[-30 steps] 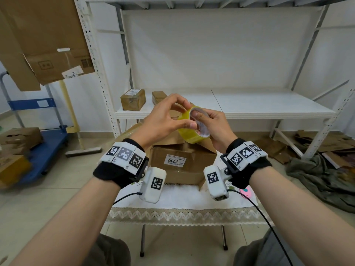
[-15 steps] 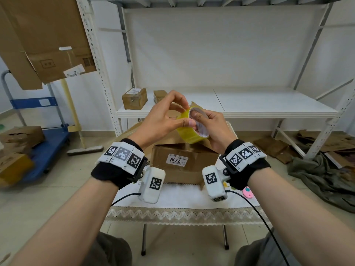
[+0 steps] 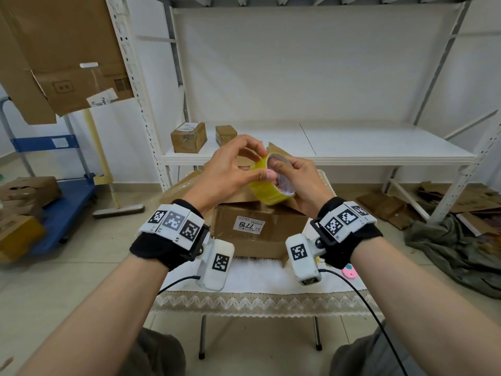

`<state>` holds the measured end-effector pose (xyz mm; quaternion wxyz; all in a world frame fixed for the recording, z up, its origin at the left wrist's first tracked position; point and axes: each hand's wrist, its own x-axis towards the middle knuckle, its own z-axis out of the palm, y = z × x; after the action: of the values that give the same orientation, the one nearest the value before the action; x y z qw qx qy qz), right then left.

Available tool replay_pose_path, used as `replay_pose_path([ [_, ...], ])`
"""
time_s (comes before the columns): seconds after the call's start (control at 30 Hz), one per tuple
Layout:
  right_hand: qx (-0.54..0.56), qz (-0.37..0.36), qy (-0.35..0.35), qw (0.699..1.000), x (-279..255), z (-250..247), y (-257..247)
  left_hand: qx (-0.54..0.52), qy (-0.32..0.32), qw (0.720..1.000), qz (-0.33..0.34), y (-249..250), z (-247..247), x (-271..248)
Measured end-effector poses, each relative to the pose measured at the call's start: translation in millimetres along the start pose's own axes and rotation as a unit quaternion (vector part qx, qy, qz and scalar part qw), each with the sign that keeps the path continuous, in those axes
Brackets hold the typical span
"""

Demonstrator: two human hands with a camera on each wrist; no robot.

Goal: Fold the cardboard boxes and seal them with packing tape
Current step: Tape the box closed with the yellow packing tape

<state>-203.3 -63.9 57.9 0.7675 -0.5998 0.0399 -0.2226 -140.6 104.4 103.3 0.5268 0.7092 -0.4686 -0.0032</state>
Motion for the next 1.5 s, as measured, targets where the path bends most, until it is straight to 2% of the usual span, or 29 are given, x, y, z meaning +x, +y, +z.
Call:
replay_pose_path([
  [0.2,-0.010,0.015,0.011,1.000,-6.6,3.2,8.9,0.028,-0.014,1.000,-0.003,-7.5,2.8,0.5],
  [0.4,-0.024,0.031,0.004,0.999,-10.0,7.9,14.3,0.006,-0.028,0.999,-0.023,-19.0,2.0,-3.7],
  [0.57,-0.021,0.035,0.008,0.999,-7.6,8.3,15.5,0.006,-0.018,1.000,-0.005,-26.4,6.3,-8.2],
  [0.97,-0.039,0.041,-0.002,0.998,-6.5,2.5,18.4,-0.010,0.001,0.999,-0.033,-26.2,8.3,-9.8],
  [1.23,-0.046,0.047,-0.008,0.998,-4.4,0.7,20.0,-0.010,0.024,1.000,0.000,-29.1,12.1,-10.8],
  [1.5,-0.040,0.051,-0.032,0.997,-1.7,0.3,21.7,-0.022,0.020,0.999,0.025,-34.0,14.2,-14.5],
])
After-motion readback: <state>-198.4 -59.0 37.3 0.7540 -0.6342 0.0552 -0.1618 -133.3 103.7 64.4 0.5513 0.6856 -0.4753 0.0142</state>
